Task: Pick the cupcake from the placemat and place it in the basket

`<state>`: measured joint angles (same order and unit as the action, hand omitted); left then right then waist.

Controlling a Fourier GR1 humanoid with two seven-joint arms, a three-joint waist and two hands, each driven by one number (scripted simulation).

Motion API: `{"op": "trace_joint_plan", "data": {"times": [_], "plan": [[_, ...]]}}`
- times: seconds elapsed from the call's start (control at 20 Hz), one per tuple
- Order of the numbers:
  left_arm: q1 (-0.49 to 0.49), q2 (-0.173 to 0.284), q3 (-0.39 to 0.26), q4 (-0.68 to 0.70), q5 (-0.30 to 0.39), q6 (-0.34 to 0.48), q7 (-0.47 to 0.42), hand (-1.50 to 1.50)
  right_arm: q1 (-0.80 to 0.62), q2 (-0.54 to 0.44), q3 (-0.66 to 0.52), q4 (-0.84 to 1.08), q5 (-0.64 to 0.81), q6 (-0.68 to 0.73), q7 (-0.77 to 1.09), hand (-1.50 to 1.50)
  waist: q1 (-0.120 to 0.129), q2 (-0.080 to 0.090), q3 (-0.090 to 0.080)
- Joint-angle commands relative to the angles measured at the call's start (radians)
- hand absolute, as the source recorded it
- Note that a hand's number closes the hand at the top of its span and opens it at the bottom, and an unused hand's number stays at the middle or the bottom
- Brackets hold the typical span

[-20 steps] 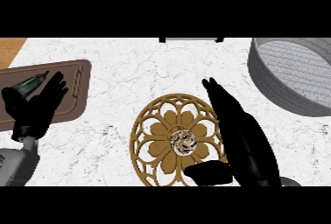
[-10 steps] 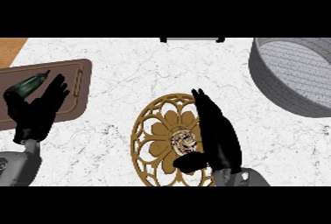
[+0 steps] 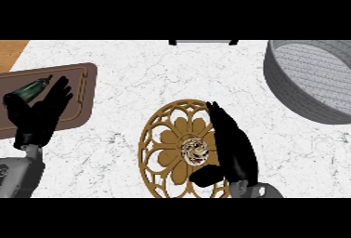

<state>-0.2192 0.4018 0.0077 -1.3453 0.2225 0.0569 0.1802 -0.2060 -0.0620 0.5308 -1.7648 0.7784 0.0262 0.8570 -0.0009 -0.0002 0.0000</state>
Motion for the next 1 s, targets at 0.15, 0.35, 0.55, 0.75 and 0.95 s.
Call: {"op": "trace_joint_plan", "data": {"times": [0.15, 0.35, 0.55, 0.75, 0.95], "plan": [[0.060, -0.063, 0.016, -0.044, -0.056, 0.010, -0.005, 0.00, 0.064, 0.009, -0.037, -0.005, -0.023, 0.012, -0.115, -1.50, 0.003, 0.000, 0.000], [0.045, -0.055, 0.040, -0.077, -0.049, -0.033, 0.023, 0.00, 0.066, 0.055, -0.019, 0.037, -0.019, -0.001, -0.156, -1.50, 0.003, 0.000, 0.000], [-0.007, -0.056, 0.064, -0.064, -0.059, -0.054, 0.076, 0.00, 0.093, 0.061, -0.006, 0.063, 0.012, -0.008, -0.204, -1.50, 0.001, 0.000, 0.000], [0.037, -0.072, 0.077, -0.054, -0.099, -0.062, 0.033, 0.00, 0.121, 0.061, 0.027, 0.025, 0.093, 0.007, -0.130, -1.50, 0.001, 0.000, 0.000], [-0.023, -0.084, 0.107, 0.061, -0.108, -0.079, -0.026, 0.00, 0.050, 0.062, 0.062, 0.067, 0.084, -0.009, -0.051, -1.50, 0.000, 0.001, 0.000]]}}
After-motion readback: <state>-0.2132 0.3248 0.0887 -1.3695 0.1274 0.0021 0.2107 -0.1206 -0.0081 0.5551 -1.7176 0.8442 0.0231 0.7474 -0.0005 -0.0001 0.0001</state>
